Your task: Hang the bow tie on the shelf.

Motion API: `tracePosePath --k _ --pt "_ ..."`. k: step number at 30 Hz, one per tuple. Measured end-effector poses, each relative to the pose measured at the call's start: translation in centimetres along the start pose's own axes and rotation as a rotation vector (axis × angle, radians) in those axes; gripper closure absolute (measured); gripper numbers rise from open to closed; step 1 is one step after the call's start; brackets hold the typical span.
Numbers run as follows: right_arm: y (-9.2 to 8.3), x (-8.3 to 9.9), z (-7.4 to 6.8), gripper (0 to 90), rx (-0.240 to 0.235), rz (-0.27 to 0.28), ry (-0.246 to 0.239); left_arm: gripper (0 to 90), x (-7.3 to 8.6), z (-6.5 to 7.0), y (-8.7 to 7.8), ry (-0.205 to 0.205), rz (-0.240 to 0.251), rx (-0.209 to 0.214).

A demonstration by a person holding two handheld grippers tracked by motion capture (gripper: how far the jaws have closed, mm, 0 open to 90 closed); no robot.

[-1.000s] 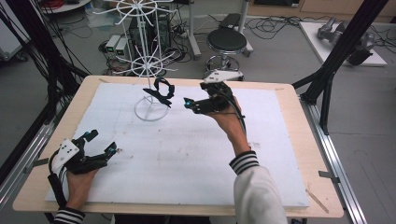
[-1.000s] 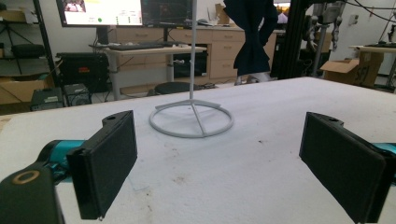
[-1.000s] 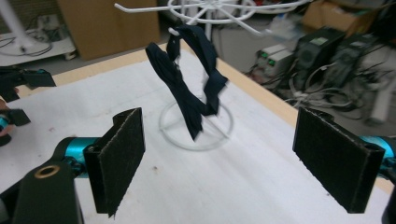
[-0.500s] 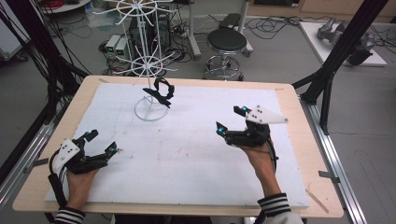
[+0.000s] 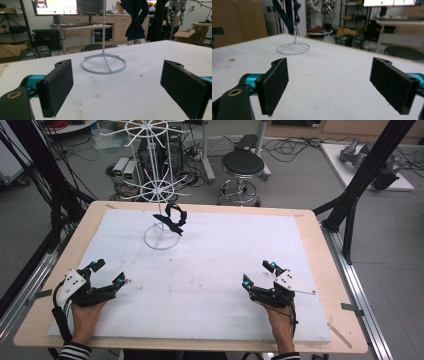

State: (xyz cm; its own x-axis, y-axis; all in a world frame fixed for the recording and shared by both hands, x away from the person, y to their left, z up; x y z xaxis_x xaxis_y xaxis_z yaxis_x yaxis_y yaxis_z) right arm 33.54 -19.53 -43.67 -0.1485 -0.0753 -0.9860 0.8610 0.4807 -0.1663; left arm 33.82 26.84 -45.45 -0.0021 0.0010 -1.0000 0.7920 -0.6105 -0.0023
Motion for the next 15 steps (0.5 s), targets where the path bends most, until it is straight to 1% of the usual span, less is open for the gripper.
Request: tracePosePath --k 3,4,5,7,8,10,11,12,15 --pt "0.8 0.7 -0.2 10.2 0.053 -0.059 -0.048 11.6 0.0 0.0 0.0 0.001 0.001 -0.001" --pt "1.0 0.9 -0.3 10.2 0.059 -0.067 -0.065 11.5 0.0 0.0 0.0 0.003 0.003 -0.003" --pt "1.1 0.9 -0.5 10.2 0.057 -0.068 -0.066 11.6 0.0 0.0 0.0 0.003 0.003 -0.004" --pt "1.2 0.8 -0.6 10.2 0.032 -0.059 -0.04 11.6 0.0 0.0 -0.1 0.004 0.003 -0.004" --pt "1.2 0.8 -0.6 10.2 0.027 -0.06 -0.023 11.5 0.0 0.0 -0.1 0.004 0.003 -0.004" --pt "1.0 0.9 -0.5 10.2 0.026 -0.027 -0.004 11.6 0.0 0.0 -0.1 0.004 0.004 -0.005" --pt "0.9 1.1 -0.5 10.2 0.02 -0.031 0.005 11.6 0.0 0.0 0.0 0.003 0.004 -0.005" --pt "0.7 1.3 -0.4 10.2 0.016 -0.029 0.009 11.6 0.0 0.0 -0.1 0.004 0.003 -0.005" --pt "0.1 1.9 -0.3 10.2 0.013 -0.004 -0.002 11.6 0.0 0.0 -0.1 0.004 0.004 -0.004"
Point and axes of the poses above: each handheld gripper's, and its own axes: y roughly forward along the jaws, x roughly out of its underside, z roughly to its right, the point moved 7 cm from there along y, roughly forward along the jaws, and after that the axes turned 7 degrees about x, right-handed, at the moved point
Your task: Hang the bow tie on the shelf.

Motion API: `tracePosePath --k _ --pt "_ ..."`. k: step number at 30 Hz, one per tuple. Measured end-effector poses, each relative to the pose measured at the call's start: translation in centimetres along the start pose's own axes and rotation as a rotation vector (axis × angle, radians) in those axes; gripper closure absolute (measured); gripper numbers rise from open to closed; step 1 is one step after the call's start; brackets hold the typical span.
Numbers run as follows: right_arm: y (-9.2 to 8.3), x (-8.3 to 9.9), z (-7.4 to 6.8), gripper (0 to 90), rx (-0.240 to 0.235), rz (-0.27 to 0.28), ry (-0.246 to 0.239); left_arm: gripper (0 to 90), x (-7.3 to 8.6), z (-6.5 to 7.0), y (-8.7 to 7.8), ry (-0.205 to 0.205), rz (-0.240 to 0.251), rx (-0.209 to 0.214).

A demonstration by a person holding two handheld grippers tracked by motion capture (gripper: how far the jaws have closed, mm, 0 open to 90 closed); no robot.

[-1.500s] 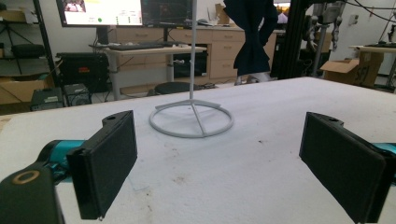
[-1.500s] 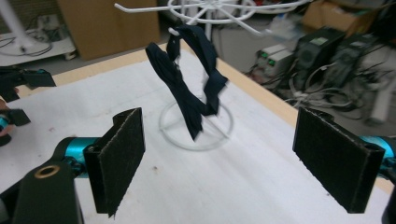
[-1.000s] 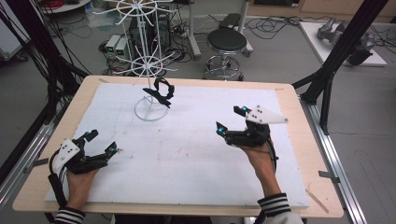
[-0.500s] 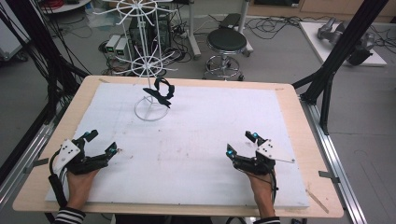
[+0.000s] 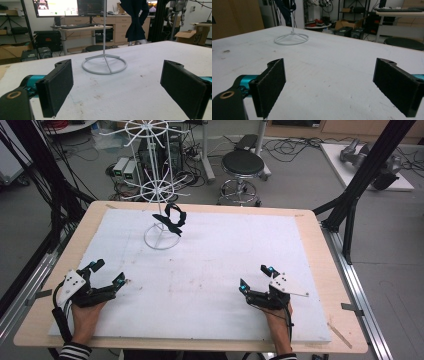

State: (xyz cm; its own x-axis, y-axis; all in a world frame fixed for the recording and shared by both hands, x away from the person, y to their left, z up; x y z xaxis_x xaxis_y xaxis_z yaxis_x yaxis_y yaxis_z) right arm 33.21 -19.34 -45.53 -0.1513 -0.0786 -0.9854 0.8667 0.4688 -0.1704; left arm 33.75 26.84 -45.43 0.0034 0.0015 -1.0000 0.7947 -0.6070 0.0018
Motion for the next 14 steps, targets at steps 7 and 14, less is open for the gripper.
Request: tracePosePath --k 7,14 --pt "-1.0 0.26 -0.33 10.1 -0.016 0.11 -0.003 11.6 -0.02 0.0 -0.02 0.002 0.004 -0.001" --pt "-1.06 0.33 -0.31 10.2 -0.001 0.121 -0.014 11.6 -0.01 -0.03 -0.03 -0.002 0.005 -0.003"
Point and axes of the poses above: each handheld gripper's, and its own axes: y roughly forward along the jaws, x roughly out of its underside, z roughly to its right, the point moved 7 cm from there along y, roughly forward along the jaws, and after that the axes turned 7 degrees about x, right-handed, at the moved point
